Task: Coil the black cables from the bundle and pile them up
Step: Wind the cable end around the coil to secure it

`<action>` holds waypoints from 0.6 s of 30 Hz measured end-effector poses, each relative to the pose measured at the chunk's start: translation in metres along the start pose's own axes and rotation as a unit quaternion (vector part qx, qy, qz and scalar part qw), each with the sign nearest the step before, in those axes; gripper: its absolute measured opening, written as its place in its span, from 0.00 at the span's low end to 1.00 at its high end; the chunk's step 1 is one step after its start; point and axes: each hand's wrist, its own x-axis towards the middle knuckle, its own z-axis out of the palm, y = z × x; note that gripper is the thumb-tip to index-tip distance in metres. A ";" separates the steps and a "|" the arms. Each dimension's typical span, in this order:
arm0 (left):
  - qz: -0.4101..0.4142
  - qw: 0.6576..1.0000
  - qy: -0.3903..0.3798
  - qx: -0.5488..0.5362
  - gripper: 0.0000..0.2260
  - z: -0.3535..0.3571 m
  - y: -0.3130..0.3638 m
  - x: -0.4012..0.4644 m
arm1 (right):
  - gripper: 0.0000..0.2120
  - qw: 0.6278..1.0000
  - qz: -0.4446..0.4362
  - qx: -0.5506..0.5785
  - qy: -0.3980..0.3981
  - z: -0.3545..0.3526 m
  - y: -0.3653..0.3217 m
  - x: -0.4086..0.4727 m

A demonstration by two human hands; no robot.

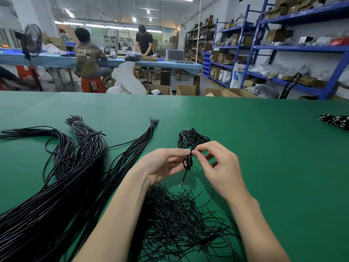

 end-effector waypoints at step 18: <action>0.146 0.976 0.031 0.161 0.08 -0.005 0.002 0.001 | 0.07 0.746 0.439 0.490 -0.100 0.001 -0.016 0.009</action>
